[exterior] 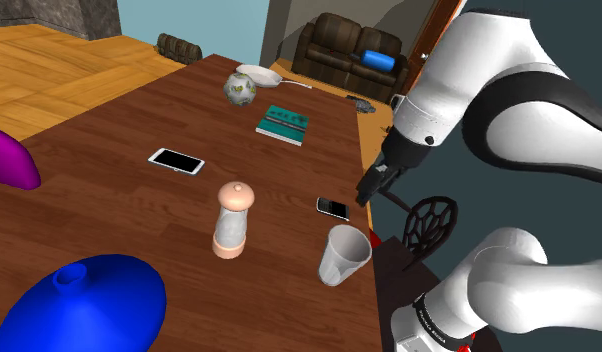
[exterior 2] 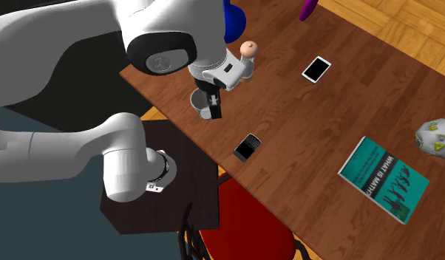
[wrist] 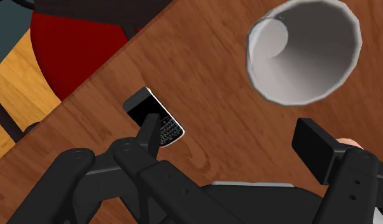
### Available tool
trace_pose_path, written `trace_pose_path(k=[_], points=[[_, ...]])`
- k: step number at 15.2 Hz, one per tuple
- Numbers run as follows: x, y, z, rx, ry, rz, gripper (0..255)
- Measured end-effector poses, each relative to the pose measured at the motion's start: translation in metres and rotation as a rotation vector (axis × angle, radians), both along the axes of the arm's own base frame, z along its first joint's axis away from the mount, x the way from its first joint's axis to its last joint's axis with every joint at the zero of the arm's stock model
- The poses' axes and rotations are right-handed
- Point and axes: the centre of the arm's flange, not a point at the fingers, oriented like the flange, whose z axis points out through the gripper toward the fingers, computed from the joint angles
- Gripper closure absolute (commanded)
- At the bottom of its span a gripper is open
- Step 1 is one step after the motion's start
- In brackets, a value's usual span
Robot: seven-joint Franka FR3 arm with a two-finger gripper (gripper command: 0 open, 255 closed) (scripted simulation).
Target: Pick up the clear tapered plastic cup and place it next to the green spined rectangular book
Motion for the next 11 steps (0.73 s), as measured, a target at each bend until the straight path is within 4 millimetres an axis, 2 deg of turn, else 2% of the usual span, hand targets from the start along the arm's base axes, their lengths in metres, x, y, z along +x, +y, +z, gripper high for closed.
trace_pose_path(k=[3, 6, 8, 11], points=[[-0.014, 0.034, -0.017, -0.01, -0.004, 0.0, 0], [-0.035, 0.066, -0.043, -0.021, -0.009, -0.001, 0], [-0.041, 0.091, -0.056, -0.027, -0.012, -0.002, 0], [-0.049, 0.112, -0.071, -0.033, -0.015, -0.003, 0]])
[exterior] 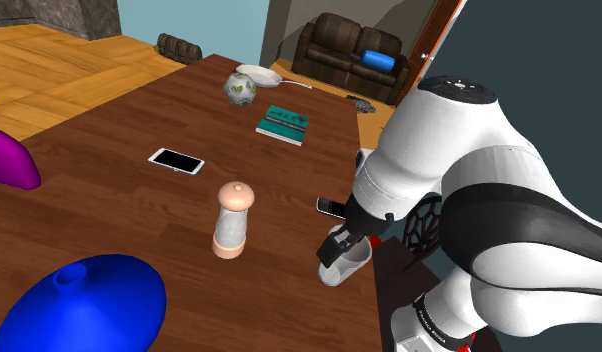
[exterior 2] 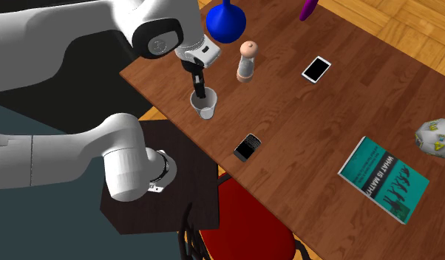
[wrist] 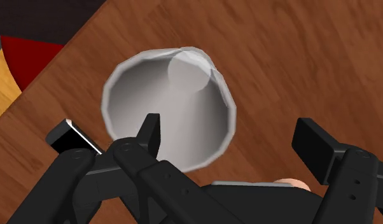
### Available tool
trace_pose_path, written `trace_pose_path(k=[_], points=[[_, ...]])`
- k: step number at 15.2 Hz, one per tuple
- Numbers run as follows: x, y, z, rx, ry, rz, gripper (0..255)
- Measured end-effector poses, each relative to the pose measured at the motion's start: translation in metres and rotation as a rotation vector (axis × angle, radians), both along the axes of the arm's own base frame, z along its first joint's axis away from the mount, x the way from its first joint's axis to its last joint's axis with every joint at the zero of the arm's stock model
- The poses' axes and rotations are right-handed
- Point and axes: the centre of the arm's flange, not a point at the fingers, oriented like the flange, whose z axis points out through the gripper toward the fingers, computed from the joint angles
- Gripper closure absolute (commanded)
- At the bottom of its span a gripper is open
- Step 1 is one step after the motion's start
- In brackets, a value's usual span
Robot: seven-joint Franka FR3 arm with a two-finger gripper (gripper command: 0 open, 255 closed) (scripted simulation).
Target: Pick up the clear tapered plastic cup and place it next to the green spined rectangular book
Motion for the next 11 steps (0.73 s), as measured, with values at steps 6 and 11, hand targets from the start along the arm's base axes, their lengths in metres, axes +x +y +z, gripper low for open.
trace_pose_path(k=[6, 11], points=[[0.001, 0.0, -0.033, -0.001, 0.0, 0.0, 0], [0.001, -0.001, -0.04, -0.001, -0.001, 0.0, 0]])
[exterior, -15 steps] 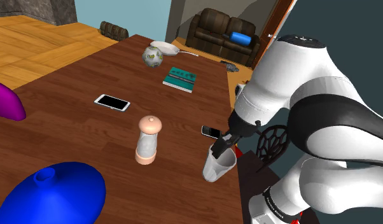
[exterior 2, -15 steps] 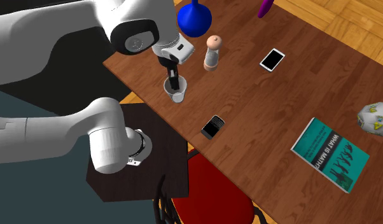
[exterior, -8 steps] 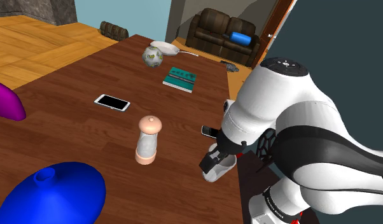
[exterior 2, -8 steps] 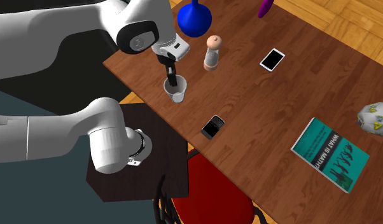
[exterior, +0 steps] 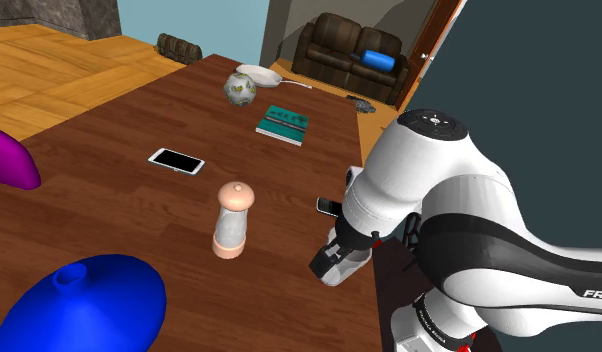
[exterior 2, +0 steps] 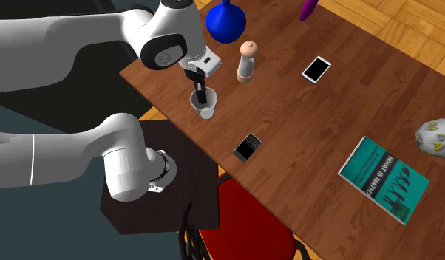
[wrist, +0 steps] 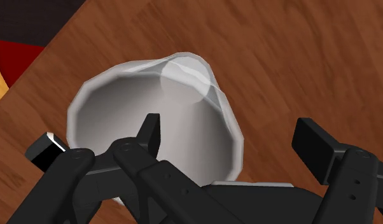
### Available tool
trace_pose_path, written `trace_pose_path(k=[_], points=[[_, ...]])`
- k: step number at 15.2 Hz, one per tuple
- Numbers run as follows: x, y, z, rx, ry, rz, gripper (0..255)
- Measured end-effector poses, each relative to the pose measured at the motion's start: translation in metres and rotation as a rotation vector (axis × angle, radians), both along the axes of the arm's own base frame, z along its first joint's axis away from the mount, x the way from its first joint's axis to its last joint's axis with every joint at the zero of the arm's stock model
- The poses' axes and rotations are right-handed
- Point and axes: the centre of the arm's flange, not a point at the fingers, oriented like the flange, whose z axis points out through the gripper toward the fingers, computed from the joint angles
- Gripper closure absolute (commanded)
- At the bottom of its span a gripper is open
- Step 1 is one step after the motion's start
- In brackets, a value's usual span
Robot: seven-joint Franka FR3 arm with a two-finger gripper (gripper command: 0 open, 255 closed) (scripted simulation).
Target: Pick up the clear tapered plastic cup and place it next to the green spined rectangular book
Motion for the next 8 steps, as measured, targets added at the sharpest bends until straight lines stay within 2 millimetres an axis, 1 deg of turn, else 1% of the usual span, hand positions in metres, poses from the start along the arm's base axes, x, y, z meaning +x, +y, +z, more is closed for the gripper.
trace_pose_path(k=[2, 3, 8], points=[[0.0, 0.0, -0.0002, 0.0, 0.0, 0.0, 0], [0.0, 0.0, -0.0002, 0.0, 0.0, 0.0, 255], [0.0, 0.0003, 0.0004, 0.001, -0.001, 0.0, 255]])
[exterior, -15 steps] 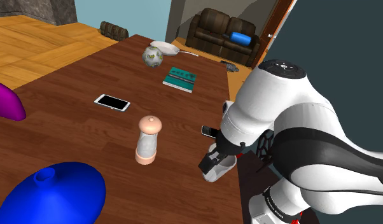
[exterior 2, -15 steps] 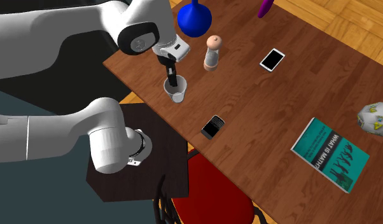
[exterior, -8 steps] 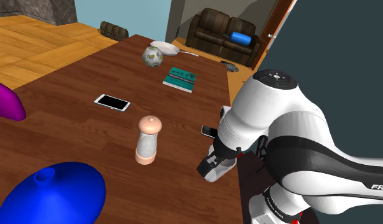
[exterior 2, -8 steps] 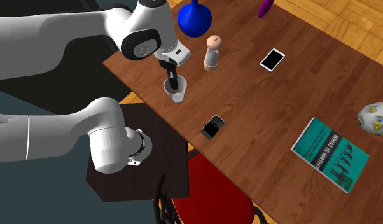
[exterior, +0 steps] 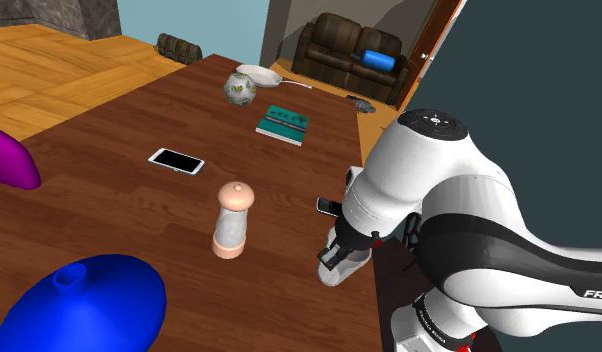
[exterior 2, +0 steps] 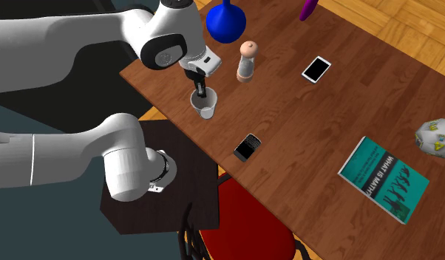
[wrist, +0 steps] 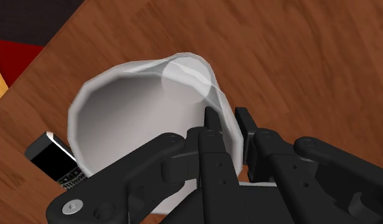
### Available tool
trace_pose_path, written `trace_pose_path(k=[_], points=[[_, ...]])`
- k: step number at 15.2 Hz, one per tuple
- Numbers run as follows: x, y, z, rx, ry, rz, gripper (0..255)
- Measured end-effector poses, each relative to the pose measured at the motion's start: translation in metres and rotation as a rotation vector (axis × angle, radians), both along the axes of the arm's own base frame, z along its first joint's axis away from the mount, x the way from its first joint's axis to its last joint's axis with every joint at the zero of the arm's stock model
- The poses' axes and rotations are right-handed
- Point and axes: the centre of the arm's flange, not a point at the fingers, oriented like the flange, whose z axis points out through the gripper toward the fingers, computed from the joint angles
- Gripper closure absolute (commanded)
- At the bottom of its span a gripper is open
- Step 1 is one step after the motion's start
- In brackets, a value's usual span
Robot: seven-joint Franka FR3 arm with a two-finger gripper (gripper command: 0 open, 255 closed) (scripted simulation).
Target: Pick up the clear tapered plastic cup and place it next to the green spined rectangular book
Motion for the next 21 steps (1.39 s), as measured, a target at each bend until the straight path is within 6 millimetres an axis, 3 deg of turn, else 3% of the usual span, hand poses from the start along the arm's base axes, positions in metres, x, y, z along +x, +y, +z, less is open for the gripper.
trace_pose_path(k=[7, 21], points=[[0.0, -0.001, 0.005, -0.001, 0.001, 0.0, 255], [0.0, 0.001, 0.078, -0.001, 0.001, 0.0, 255]])
